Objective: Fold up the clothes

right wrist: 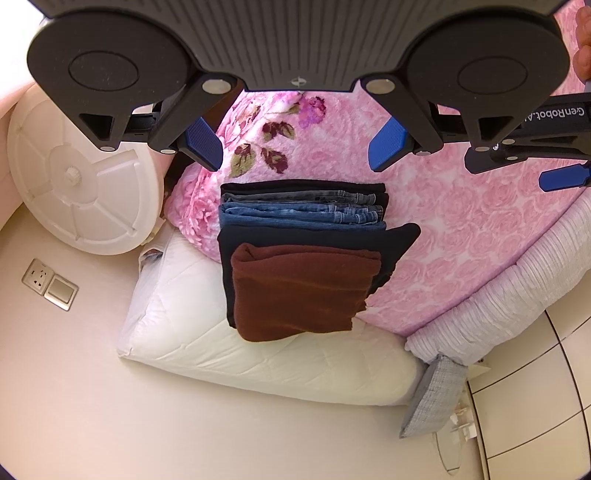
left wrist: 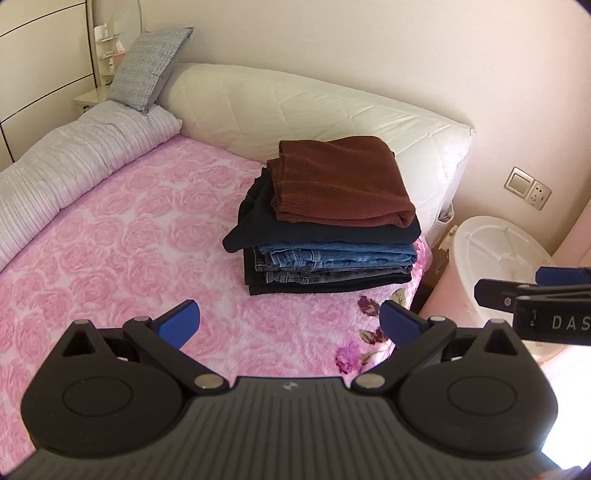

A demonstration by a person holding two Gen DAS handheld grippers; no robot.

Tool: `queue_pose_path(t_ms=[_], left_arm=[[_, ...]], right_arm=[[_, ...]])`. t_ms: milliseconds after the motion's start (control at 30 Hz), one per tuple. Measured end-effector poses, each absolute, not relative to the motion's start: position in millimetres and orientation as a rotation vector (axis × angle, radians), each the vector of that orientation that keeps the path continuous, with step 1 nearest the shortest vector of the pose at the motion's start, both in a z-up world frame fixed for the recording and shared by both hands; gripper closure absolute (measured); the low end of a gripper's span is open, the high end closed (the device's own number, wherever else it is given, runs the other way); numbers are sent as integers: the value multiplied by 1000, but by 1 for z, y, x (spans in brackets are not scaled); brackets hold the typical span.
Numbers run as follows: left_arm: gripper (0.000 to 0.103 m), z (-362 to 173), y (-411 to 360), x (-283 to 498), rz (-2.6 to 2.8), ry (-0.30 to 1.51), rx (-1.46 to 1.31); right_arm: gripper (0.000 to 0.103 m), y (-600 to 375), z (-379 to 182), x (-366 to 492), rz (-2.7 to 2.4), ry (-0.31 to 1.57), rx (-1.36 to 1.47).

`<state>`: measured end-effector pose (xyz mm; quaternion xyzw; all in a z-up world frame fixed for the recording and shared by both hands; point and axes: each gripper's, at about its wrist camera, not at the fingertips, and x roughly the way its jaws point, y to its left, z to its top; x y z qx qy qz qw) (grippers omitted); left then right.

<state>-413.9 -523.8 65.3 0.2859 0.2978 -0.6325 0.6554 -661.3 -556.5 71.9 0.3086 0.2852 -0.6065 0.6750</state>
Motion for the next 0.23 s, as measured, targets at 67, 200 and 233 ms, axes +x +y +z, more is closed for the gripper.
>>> queue_pose_path(t_ms=[67, 200, 233], left_arm=[[1, 66, -523, -415, -1441, 670, 650], [1, 66, -520, -416, -1447, 650, 650], [1, 65, -519, -417, -1447, 644, 650]], right_arm=[[15, -556, 72, -662, -1369, 642, 695], [15, -555, 74, -660, -1371, 645, 685], [15, -554, 74, -660, -1370, 646, 682]])
